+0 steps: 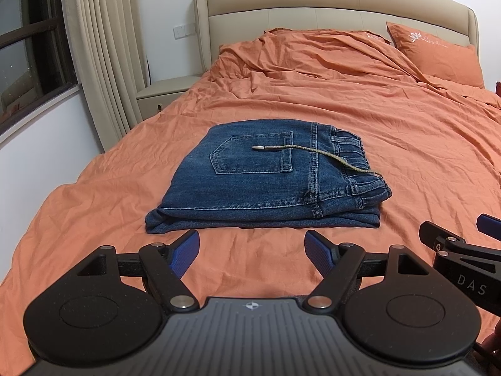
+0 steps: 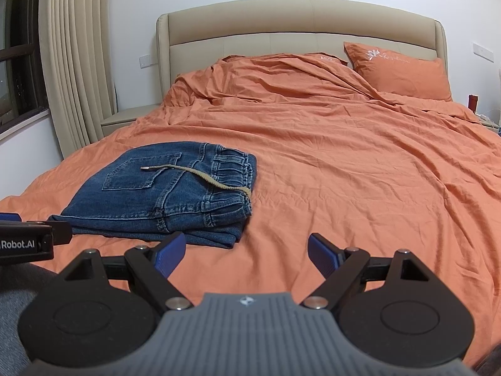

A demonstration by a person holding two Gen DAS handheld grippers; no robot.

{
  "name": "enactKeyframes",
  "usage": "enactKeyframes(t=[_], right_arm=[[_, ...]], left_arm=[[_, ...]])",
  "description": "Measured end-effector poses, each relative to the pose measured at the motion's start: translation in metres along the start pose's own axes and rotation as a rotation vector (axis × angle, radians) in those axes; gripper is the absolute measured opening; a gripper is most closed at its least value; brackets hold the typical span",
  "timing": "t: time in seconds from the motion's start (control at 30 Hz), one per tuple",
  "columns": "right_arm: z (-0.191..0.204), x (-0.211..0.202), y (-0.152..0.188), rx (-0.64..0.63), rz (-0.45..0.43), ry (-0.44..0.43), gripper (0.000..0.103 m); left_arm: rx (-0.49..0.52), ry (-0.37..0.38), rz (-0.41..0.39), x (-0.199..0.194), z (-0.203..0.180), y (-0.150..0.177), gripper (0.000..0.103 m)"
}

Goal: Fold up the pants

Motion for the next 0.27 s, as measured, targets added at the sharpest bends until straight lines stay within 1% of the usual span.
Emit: enactKeyframes(t=[0.27], right_arm=[[-0.0002,0.0003,0.0002,0.001,0.003,-0.002,0.082]], left_arm=[[0.006,0.004,-0.001,-0.0005,0.0026,-0.0011,0.089]])
Point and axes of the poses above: each gripper's, at about its wrist camera, not at the fingertips, and x roughly the way its jaws point, z to its left, y to its underside, the point moved 3 cm from there along x, roughly the way its jaws point, and after that the axes turned 15 degrees about y, right-handed, at the moved point
